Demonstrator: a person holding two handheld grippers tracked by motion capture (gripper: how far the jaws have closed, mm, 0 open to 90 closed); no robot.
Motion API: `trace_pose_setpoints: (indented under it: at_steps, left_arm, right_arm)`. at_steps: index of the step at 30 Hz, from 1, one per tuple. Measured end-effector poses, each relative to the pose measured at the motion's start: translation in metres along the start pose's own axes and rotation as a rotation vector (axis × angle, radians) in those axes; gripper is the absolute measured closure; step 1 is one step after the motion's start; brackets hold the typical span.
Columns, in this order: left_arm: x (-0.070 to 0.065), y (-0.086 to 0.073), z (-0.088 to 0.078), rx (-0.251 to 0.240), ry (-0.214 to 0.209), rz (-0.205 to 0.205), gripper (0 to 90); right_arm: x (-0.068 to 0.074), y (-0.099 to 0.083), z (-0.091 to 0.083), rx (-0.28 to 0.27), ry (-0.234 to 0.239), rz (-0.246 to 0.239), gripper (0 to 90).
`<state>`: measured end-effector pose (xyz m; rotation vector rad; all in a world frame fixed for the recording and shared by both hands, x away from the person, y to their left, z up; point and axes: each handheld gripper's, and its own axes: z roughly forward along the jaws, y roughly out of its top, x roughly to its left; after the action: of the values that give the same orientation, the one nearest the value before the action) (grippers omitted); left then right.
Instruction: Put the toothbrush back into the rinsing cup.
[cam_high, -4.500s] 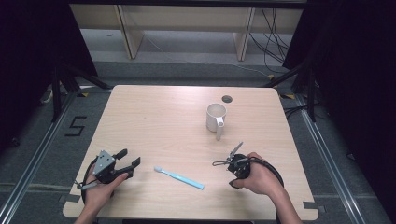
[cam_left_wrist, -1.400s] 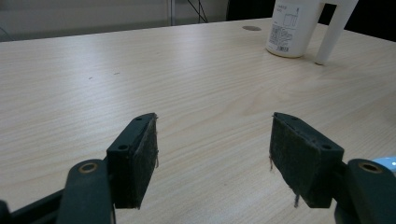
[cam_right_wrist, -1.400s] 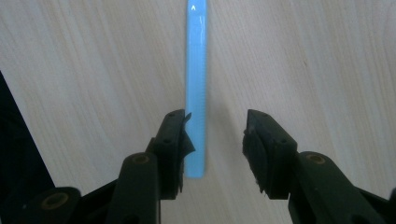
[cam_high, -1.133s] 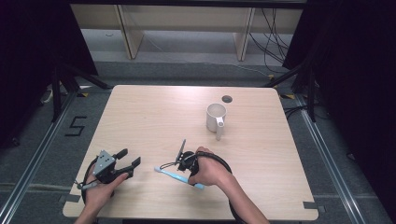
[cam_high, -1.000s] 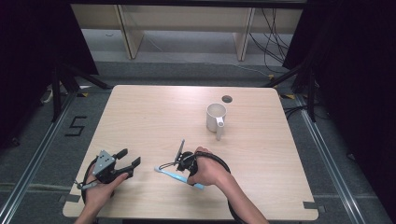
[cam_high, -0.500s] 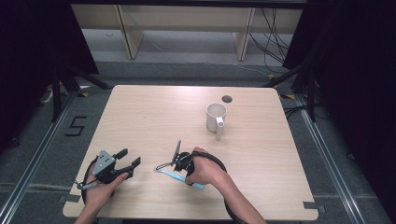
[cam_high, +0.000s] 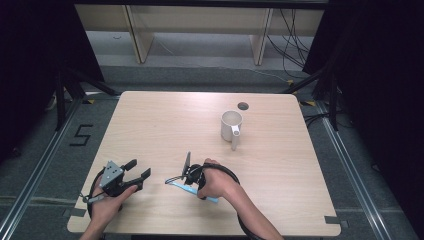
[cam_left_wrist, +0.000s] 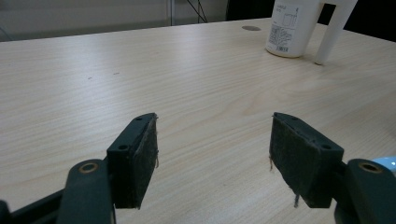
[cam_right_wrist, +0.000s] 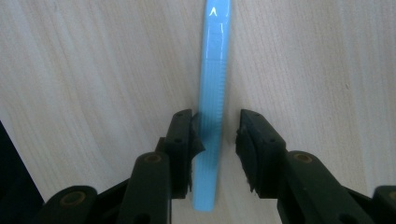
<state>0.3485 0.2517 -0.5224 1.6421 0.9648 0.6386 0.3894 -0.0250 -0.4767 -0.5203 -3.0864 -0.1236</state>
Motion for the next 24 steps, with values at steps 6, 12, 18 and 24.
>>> trace_pose_setpoints:
  at_steps: [6,12,18,24]
  left_arm:
    - [-0.0002,0.0000,0.0002,-0.001,-0.001,0.000,32.1]
    - [0.0002,0.0000,0.0000,-0.001,-0.001,-0.001,32.1]
    - [-0.0001,0.0000,0.0000,-0.001,-0.001,0.000,32.1]
    - [-0.0001,0.0000,0.0000,-0.001,-0.001,0.000,32.1]
  right_arm:
    - [0.0011,0.0016,0.0011,0.017,-0.005,-0.001,67.7]
    - [0.0012,0.0029,0.0026,0.026,-0.008,-0.012,68.8]
    - [0.0026,0.0043,0.0033,0.038,-0.009,-0.002,70.5]
    - [0.0031,0.0058,0.0037,0.043,-0.020,-0.007,72.3]
